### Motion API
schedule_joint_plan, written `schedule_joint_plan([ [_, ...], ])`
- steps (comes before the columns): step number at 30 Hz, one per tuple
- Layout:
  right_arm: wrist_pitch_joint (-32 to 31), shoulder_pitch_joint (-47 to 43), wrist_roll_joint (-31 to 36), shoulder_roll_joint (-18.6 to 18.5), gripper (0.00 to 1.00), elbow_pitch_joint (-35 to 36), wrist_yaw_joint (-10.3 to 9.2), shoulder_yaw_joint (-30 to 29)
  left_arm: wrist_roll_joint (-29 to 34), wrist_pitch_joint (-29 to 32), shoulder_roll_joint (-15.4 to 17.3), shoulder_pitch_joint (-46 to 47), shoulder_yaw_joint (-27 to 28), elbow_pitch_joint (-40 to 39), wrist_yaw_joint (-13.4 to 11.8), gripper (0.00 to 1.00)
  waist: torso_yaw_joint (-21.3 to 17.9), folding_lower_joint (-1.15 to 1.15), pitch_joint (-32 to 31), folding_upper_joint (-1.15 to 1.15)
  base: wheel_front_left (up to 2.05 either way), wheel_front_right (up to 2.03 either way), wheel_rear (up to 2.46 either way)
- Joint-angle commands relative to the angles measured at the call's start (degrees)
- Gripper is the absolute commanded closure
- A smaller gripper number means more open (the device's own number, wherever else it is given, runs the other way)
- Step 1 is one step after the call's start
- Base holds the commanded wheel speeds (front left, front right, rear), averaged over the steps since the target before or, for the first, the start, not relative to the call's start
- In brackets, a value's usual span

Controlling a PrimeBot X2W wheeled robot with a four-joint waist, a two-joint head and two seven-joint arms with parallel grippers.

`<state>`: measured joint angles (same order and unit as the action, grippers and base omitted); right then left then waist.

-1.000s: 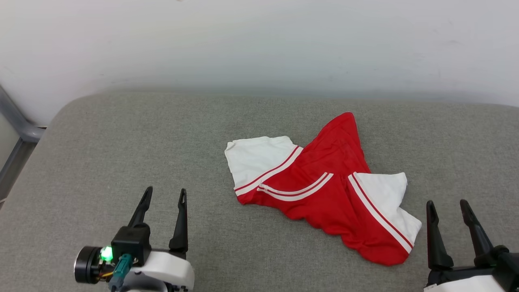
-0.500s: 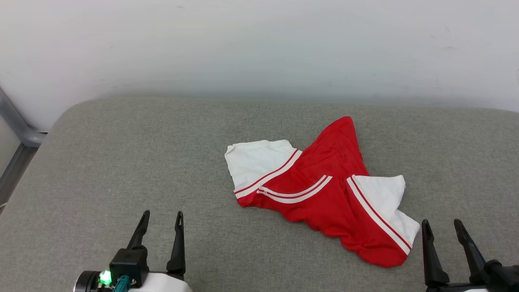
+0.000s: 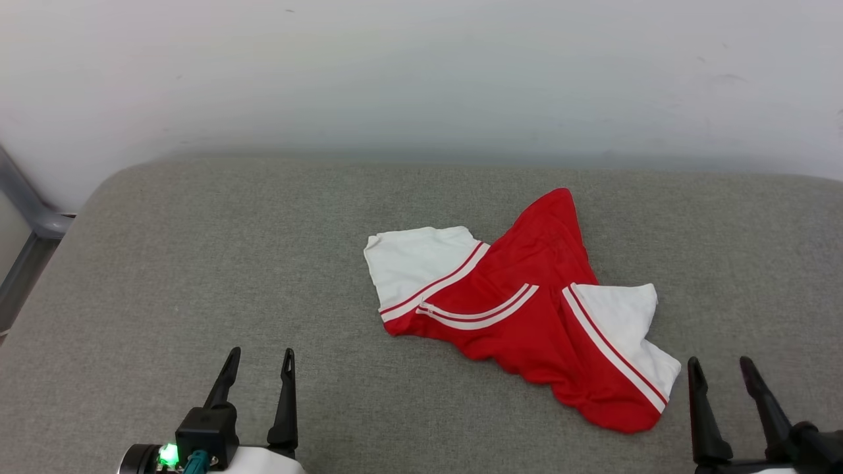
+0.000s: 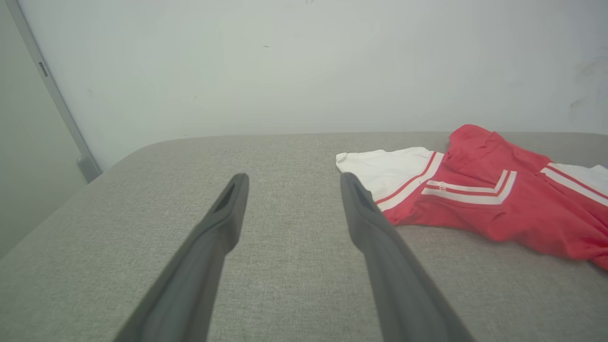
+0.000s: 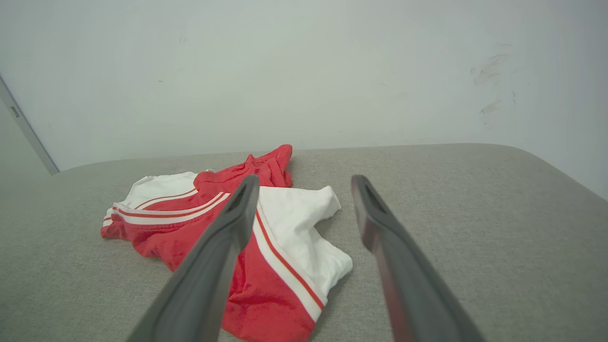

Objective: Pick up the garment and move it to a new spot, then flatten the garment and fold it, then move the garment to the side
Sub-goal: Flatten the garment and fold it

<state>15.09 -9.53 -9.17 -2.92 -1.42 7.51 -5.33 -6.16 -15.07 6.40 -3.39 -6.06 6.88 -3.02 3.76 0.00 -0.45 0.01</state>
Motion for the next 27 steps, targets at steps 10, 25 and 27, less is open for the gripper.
schedule_joint_plan([
  [10,0.13,10.06,3.09,-3.03,0.0,3.2,-0.04,-3.84,1.52,-0.15,-1.36,0.77,1.51,0.24,1.41,0.0,0.17,0.0,0.97,-0.01,0.0,0.0,0.0],
  [25,-13.98,33.46,-11.63,-28.7,0.0,-9.32,-0.05,15.2,2.45,-0.14,-2.82,6.01,1.52,-0.73,2.9,0.0,2.66,0.0,8.27,-0.01,0.0,0.0,0.0],
  [27,-21.43,34.98,-15.62,-32.03,0.0,-10.42,-0.05,20.7,2.41,-0.14,-2.95,6.75,1.42,-1.0,2.99,0.0,3.15,0.0,9.54,-0.01,0.0,0.0,0.0],
])
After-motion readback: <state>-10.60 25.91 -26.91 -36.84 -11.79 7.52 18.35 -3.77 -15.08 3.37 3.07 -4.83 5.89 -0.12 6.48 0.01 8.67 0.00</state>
